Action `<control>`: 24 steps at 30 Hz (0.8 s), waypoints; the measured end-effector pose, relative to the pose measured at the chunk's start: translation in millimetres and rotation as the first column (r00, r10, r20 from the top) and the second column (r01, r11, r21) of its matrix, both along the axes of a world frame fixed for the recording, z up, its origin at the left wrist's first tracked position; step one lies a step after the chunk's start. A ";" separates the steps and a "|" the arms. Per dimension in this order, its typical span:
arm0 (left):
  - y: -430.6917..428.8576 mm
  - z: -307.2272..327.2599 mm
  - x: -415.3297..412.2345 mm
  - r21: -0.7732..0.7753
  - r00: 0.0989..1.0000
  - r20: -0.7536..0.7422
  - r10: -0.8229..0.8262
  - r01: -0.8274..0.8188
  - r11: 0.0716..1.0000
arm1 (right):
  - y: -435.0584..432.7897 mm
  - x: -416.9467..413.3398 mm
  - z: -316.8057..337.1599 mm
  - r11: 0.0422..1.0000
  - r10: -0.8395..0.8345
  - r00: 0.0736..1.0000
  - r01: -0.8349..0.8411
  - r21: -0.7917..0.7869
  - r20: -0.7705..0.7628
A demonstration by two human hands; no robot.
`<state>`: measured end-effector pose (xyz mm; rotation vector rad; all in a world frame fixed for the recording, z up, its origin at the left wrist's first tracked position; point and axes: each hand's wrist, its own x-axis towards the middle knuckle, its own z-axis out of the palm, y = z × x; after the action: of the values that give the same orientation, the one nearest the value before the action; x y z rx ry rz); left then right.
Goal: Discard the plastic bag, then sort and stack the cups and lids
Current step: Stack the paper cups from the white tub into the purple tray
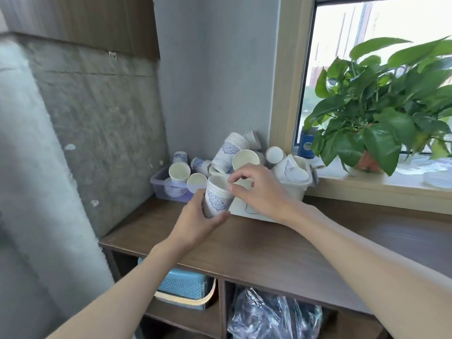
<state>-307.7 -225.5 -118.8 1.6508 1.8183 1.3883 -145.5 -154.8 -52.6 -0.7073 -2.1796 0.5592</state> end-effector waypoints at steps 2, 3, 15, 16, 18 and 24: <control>3.3 -18.4 -11.6 -0.058 0.999 0.013 0.039 -0.038 0.998 | 13.2 -2.0 -12.6 0.998 -0.059 0.998 0.059 0.009 -0.014; 5.2 -26.5 -16.4 -0.079 0.998 0.030 0.057 -0.054 0.995 | 20.6 -2.0 -19.0 0.996 -0.084 0.996 0.084 0.018 -0.010; 13.7 -83.6 -17.7 -0.150 0.977 -0.063 0.205 -0.212 0.966 | 61.9 -11.6 -45.4 0.939 -0.332 0.943 0.329 0.099 0.013; 13.6 -84.5 -18.3 -0.146 0.976 -0.059 0.208 -0.215 0.966 | 63.1 -14.2 -45.9 0.933 -0.346 0.938 0.347 0.093 -0.019; 13.8 -85.7 -18.4 -0.142 0.976 -0.065 0.209 -0.216 0.966 | 64.7 -18.6 -47.0 0.923 -0.368 0.926 0.375 0.089 -0.080; 13.9 -85.5 -18.2 -0.151 0.976 -0.070 0.204 -0.212 0.965 | 62.7 -15.0 -42.9 0.904 -0.356 0.897 0.402 0.149 -0.262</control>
<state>-325.9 -211.6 -204.4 1.4659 2.1257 1.2519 -160.4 -92.1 -95.5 -0.8856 -1.7873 0.2003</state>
